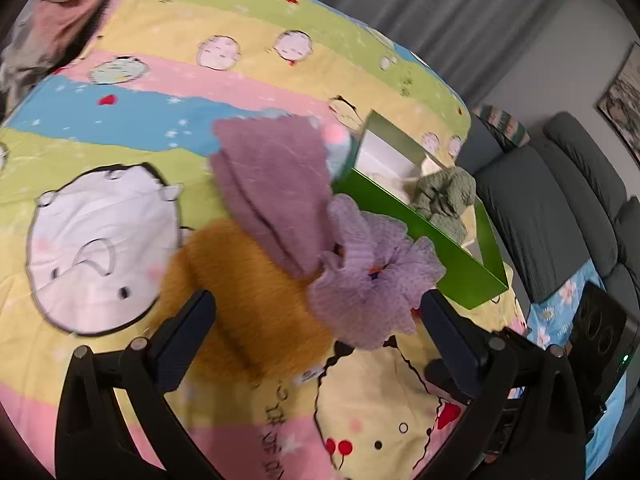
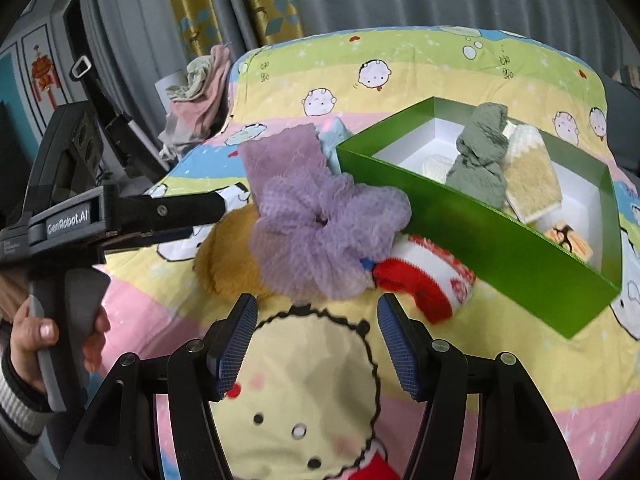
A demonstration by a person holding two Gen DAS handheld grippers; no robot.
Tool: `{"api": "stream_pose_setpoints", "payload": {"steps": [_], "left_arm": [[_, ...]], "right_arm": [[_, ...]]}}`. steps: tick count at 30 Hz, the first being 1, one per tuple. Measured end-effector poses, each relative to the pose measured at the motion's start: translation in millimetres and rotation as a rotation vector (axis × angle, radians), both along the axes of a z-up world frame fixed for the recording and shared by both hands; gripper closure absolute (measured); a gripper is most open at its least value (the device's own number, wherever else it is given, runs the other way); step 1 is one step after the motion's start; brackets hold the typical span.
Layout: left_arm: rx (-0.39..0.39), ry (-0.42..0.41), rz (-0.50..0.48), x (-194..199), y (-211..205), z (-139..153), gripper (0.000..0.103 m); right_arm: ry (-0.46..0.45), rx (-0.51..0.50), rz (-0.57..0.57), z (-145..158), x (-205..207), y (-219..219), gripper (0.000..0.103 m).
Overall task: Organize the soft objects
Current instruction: 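Close the right gripper on the purple mesh scrunchie and lift it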
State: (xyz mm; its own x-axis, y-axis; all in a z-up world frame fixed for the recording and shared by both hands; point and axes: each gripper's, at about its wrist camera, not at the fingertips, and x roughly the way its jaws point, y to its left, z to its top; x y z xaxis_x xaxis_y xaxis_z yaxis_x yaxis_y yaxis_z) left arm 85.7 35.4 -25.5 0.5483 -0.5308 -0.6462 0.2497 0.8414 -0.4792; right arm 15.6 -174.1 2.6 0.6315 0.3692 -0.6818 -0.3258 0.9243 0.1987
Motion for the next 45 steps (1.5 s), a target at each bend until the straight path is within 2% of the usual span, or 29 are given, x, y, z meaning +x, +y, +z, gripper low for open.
{"api": "stream_pose_setpoints", "payload": {"steps": [4, 8, 12, 14, 16, 18, 20, 23, 26, 28, 30, 31, 36, 39, 45], "left_arm": [[0.006, -0.014, -0.042, 8, -13, -3, 0.002], [-0.068, 0.002, -0.098, 17, -21, -4, 0.002], [-0.081, 0.014, -0.125, 24, -28, -5, 0.013], [-0.096, 0.036, -0.145, 27, -32, -8, 0.013], [-0.092, 0.049, -0.158, 27, -36, -11, 0.02], [-0.1, 0.058, -0.164, 28, -39, -13, 0.037], [-0.127, 0.078, -0.167, 30, -39, -15, 0.049], [-0.16, 0.097, -0.167, 32, -39, -16, 0.05], [-0.162, 0.094, -0.167, 31, -40, -15, 0.05], [-0.152, 0.086, -0.163, 30, -41, -14, 0.056], [-0.148, 0.085, -0.172, 30, -43, -14, 0.085], [-0.15, 0.089, -0.18, 30, -44, -15, 0.089], [-0.161, 0.091, -0.19, 28, -48, -15, 0.094], [-0.17, 0.081, -0.183, 24, -45, -10, 0.094], [-0.135, 0.002, -0.219, 5, -48, 12, 0.096]], "right_arm": [[-0.006, -0.021, 0.006, -3, 16, 4, 0.039], [0.003, -0.041, 0.006, -9, 28, 8, 0.039], [0.007, -0.041, 0.002, -12, 36, 8, 0.039], [0.013, -0.033, 0.001, -14, 39, 8, 0.039], [0.014, -0.029, 0.006, -15, 42, 9, 0.039], [0.01, -0.032, 0.014, -15, 44, 10, 0.039], [0.012, -0.037, 0.02, -16, 45, 11, 0.039], [0.006, -0.034, 0.02, -16, 45, 11, 0.04], [0.006, -0.024, 0.018, -16, 45, 10, 0.045], [0.002, -0.022, 0.022, -16, 45, 11, 0.049], [0.0, -0.023, 0.029, -15, 44, 12, 0.061], [-0.002, -0.023, 0.032, -15, 44, 13, 0.064], [0.001, -0.013, 0.035, -12, 42, 13, 0.083], [-0.013, 0.01, 0.04, -6, 36, 11, 0.085], [-0.065, 0.013, 0.052, 12, 18, 10, 0.085]]}}
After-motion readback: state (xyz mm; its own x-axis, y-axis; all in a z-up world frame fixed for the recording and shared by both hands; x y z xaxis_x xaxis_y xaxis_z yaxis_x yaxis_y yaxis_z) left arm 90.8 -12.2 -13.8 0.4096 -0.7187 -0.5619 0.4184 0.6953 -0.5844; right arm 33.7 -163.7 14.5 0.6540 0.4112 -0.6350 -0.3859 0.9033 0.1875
